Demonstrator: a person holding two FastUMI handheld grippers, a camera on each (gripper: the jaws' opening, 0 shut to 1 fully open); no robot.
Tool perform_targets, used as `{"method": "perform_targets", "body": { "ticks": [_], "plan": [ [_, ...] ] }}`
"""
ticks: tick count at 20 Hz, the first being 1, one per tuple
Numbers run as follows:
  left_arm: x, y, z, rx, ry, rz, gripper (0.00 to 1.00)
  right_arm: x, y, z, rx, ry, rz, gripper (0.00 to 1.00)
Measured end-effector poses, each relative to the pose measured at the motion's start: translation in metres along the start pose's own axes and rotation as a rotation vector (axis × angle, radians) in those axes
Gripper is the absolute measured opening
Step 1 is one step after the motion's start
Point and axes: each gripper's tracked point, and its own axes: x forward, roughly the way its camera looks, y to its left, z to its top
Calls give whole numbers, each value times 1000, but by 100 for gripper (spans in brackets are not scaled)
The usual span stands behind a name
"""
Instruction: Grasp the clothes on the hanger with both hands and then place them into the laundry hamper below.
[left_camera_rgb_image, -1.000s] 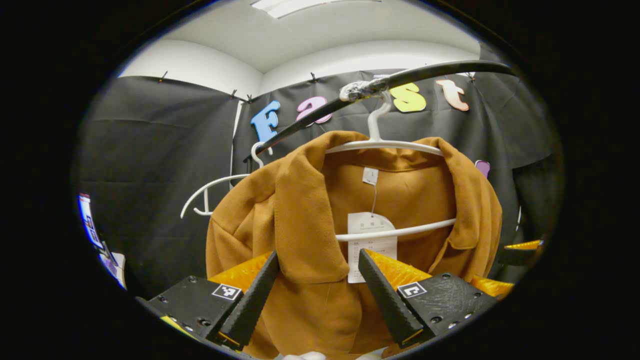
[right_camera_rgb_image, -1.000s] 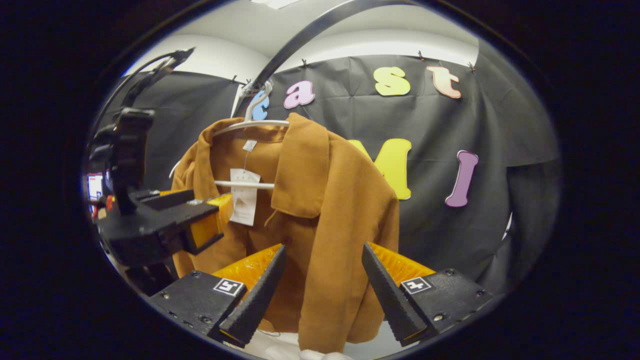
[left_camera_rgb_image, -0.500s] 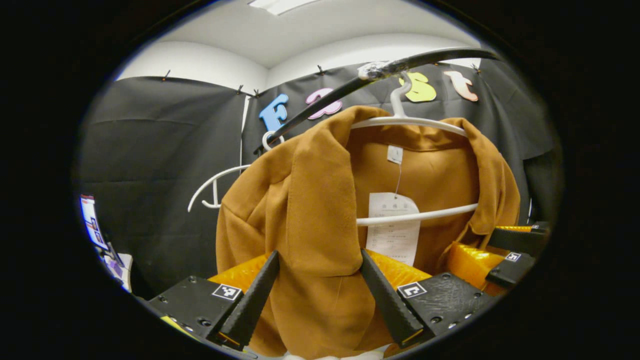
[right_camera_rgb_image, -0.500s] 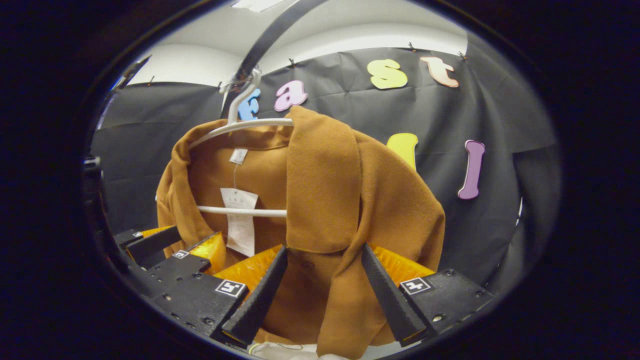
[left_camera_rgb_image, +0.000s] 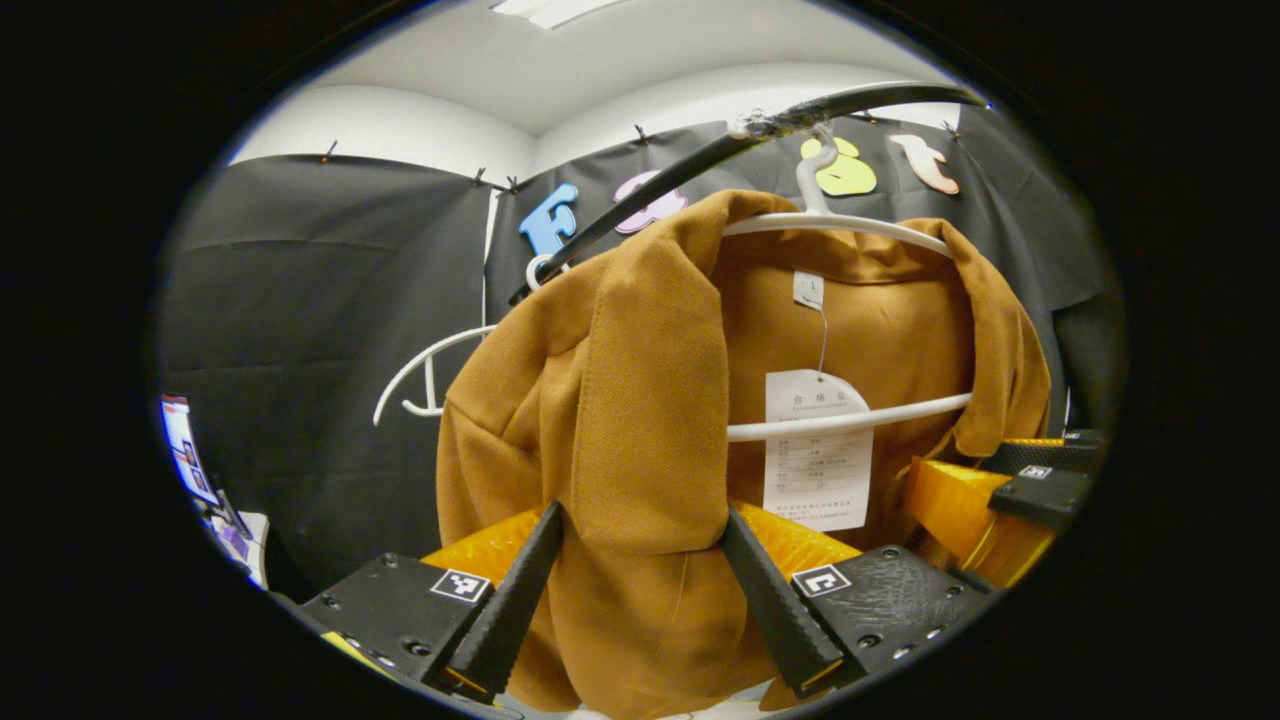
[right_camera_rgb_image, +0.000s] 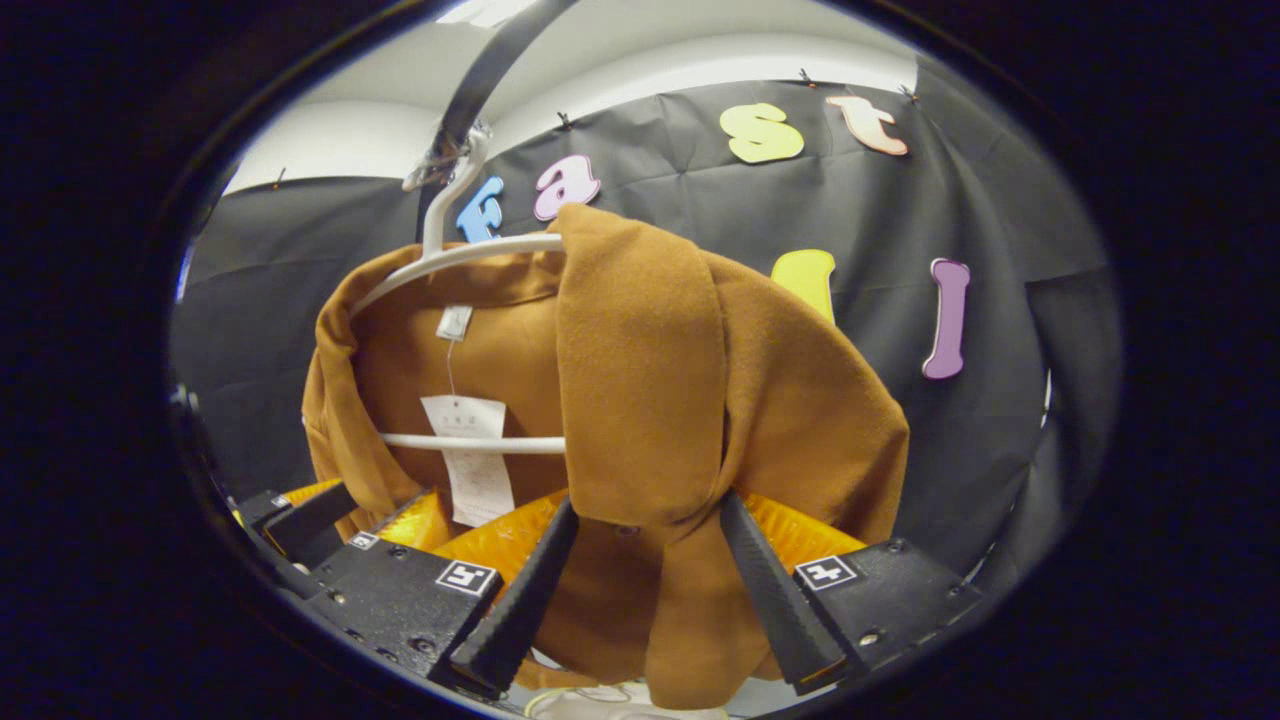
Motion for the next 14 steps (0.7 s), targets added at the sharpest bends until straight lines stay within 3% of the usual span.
{"method": "perform_targets", "body": {
  "ticks": [3,4,6,8,11,12,14],
  "plan": [
    [6,4,2,-18,-9,11,88,10,-3,4,24,-2,2,82],
    [4,7,0,-20,-4,19,84,13,-8,1,19,-4,-14,69],
    [-1,12,-4,-3,12,19,65,14,-22,2,3,-24,-45,42],
    [0,20,-4,11,4,23,45,12,-26,1,-31,-30,-14,16],
    [-5,27,-7,-3,14,10,17,9,-35,1,-38,-30,86,8],
    [-8,30,-10,-10,17,8,17,3,-39,1,-26,-24,118,5],
    [-7,32,-9,1,19,-21,5,0,-45,1,13,-13,177,4]
  ]
}}
